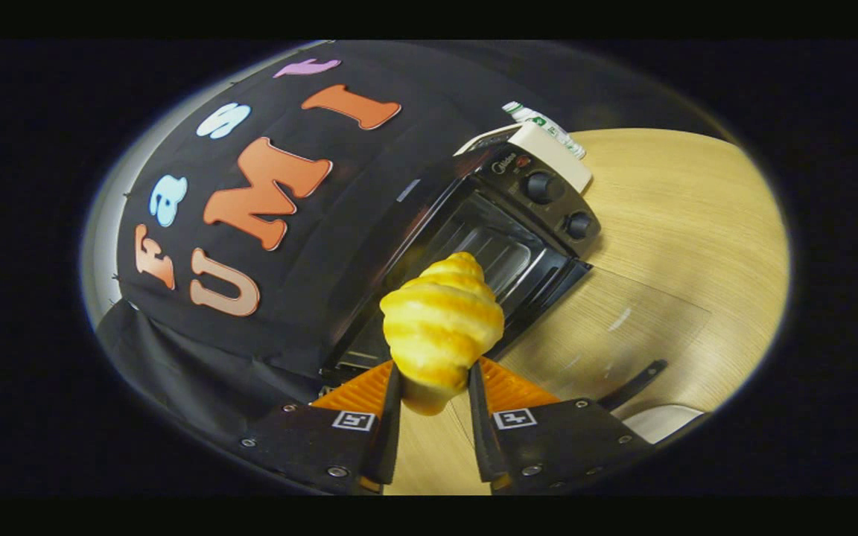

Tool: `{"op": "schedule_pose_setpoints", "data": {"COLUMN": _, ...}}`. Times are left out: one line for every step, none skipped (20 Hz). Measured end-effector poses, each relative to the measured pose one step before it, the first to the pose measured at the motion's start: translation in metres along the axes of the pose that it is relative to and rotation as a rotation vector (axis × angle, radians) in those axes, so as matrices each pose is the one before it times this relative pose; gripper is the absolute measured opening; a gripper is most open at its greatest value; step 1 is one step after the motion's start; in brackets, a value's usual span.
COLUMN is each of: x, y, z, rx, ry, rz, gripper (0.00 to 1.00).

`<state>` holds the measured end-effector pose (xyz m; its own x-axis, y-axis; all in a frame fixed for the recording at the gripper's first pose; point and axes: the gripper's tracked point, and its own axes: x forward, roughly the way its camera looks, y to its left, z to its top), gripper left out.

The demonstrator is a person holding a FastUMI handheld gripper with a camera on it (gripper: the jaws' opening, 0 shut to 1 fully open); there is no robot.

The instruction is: Open the toaster oven, put the food inside, and close the toaster oven door.

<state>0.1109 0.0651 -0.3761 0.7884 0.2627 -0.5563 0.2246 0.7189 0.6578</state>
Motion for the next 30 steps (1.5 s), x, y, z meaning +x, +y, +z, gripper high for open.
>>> {"op": "schedule_pose_setpoints", "data": {"x": 0.00904, "y": 0.00222, "z": -0.00031, "rx": 0.01183, "ry": 0.00092, "rz": 0.00325, "gripper": 0.43}}
{"op": "schedule_pose_setpoints", "data": {"x": 0.00826, "y": 0.00053, "z": -0.00006, "rx": 0.0065, "ry": 0.0028, "rz": -0.0018, "gripper": 0.43}}
{"op": "schedule_pose_setpoints", "data": {"x": 0.00618, "y": -0.00016, "z": -0.0038, "rx": -0.00351, "ry": 0.00931, "rz": -0.0024, "gripper": 0.43}}
{"op": "schedule_pose_setpoints", "data": {"x": 0.00562, "y": 0.00002, "z": -0.00286, "rx": -0.00463, "ry": 0.00431, "rz": 0.00041, "gripper": 0.43}}
{"op": "schedule_pose_setpoints", "data": {"x": 0.00454, "y": -0.00256, "z": 0.00081, "rx": -0.00222, "ry": -0.00348, "rz": -0.00524, "gripper": 0.43}}
{"op": "schedule_pose_setpoints", "data": {"x": 0.00697, "y": -0.00174, "z": -0.00193, "rx": 0.00069, "ry": 0.01151, "rz": -0.00369, "gripper": 0.43}}
{"op": "schedule_pose_setpoints", "data": {"x": 0.00096, "y": 0.00155, "z": -0.00372, "rx": 0.01169, "ry": 0.00997, "rz": 0.0034, "gripper": 0.43}}
{"op": "schedule_pose_setpoints", "data": {"x": 0.00452, "y": 0.00322, "z": -0.0007, "rx": 0.00328, "ry": 0.00088, "rz": 0.01088, "gripper": 0.43}}
{"op": "schedule_pose_setpoints", "data": {"x": 0.00269, "y": 0.00191, "z": 0.00023, "rx": -0.00652, "ry": -0.00664, "rz": 0.00749, "gripper": 0.43}}
{"op": "schedule_pose_setpoints", "data": {"x": 0.00472, "y": 0.00228, "z": 0.00259, "rx": 0.00542, "ry": -0.00931, "rz": 0.00323, "gripper": 0.43}}
{"op": "schedule_pose_setpoints", "data": {"x": 0.00604, "y": 0.00342, "z": 0.00111, "rx": 0.02007, "ry": 0.00469, "rz": 0.00861, "gripper": 0.43}}
{"op": "schedule_pose_setpoints", "data": {"x": 0.00553, "y": 0.00138, "z": 0.00054, "rx": 0.0186, "ry": 0.0032, "rz": 0.00617, "gripper": 0.43}}
{"op": "schedule_pose_setpoints", "data": {"x": 0.00472, "y": 0.00086, "z": 0.0005, "rx": 0.00953, "ry": -0.00431, "rz": 0.00108, "gripper": 0.43}}
{"op": "schedule_pose_setpoints", "data": {"x": 0.00557, "y": -0.00068, "z": 0.0011, "rx": 0.00021, "ry": -0.00314, "rz": -0.00413, "gripper": 0.43}}
{"op": "schedule_pose_setpoints", "data": {"x": 0.00406, "y": -0.00063, "z": 0.00116, "rx": -0.00201, "ry": -0.00344, "rz": -0.0039, "gripper": 0.44}}
{"op": "schedule_pose_setpoints", "data": {"x": 0.00576, "y": 0.00041, "z": 0.00169, "rx": -0.00257, "ry": -0.00488, "rz": -0.0011, "gripper": 0.44}}
{"op": "schedule_pose_setpoints", "data": {"x": 0.00447, "y": 0.00088, "z": 0.00167, "rx": -0.00036, "ry": -0.00379, "rz": 0.00059, "gripper": 0.46}}
{"op": "schedule_pose_setpoints", "data": {"x": 0.00539, "y": 0.00063, "z": 0.0012, "rx": 0.00111, "ry": 0.0003, "rz": 0.00073, "gripper": 0.46}}
{"op": "schedule_pose_setpoints", "data": {"x": 0.00508, "y": 0.00052, "z": 0.0, "rx": 0.00095, "ry": 0.00049, "rz": -0.00125, "gripper": 0.46}}
{"op": "schedule_pose_setpoints", "data": {"x": 0.00588, "y": 0.0005, "z": -0.00025, "rx": 0.00114, "ry": 0.0014, "rz": -0.00222, "gripper": 0.46}}
{"op": "schedule_pose_setpoints", "data": {"x": 0.0036, "y": -0.00009, "z": -0.0004, "rx": -0.00348, "ry": 0.0014, "rz": -0.00422, "gripper": 0.46}}
{"op": "schedule_pose_setpoints", "data": {"x": 0.00583, "y": 0.00126, "z": -0.00145, "rx": -0.01225, "ry": -0.00415, "rz": 0.01164, "gripper": 0.46}}
{"op": "schedule_pose_setpoints", "data": {"x": -0.00534, "y": 0.00105, "z": 0.00022, "rx": -0.01721, "ry": -0.00709, "rz": 0.00641, "gripper": 0.49}}
{"op": "schedule_pose_setpoints", "data": {"x": -0.00001, "y": 0.00124, "z": -0.00053, "rx": -0.0151, "ry": -0.00569, "rz": 0.00985, "gripper": 0.5}}
{"op": "schedule_pose_setpoints", "data": {"x": -0.00195, "y": 0.00108, "z": -0.00027, "rx": -0.01151, "ry": -0.00729, "rz": 0.00766, "gripper": 0.53}}
{"op": "schedule_pose_setpoints", "data": {"x": 0.00203, "y": 0.00101, "z": -0.00184, "rx": -0.01399, "ry": -0.00657, "rz": 0.00103, "gripper": 0.55}}
{"op": "schedule_pose_setpoints", "data": {"x": -0.00383, "y": -0.00037, "z": 0.00086, "rx": -0.01297, "ry": -0.00384, "rz": 0.0019, "gripper": 0.58}}
{"op": "schedule_pose_setpoints", "data": {"x": 0.0006, "y": -0.0001, "z": -0.00033, "rx": -0.0099, "ry": -0.00245, "rz": 0.00167, "gripper": 0.59}}
{"op": "schedule_pose_setpoints", "data": {"x": -0.00208, "y": 0.00022, "z": -0.00034, "rx": -0.0036, "ry": 0.0022, "rz": -0.00125, "gripper": 0.62}}
{"op": "schedule_pose_setpoints", "data": {"x": -0.00048, "y": -0.00028, "z": -0.00014, "rx": 0.00002, "ry": 0.00277, "rz": -0.00043, "gripper": 0.63}}
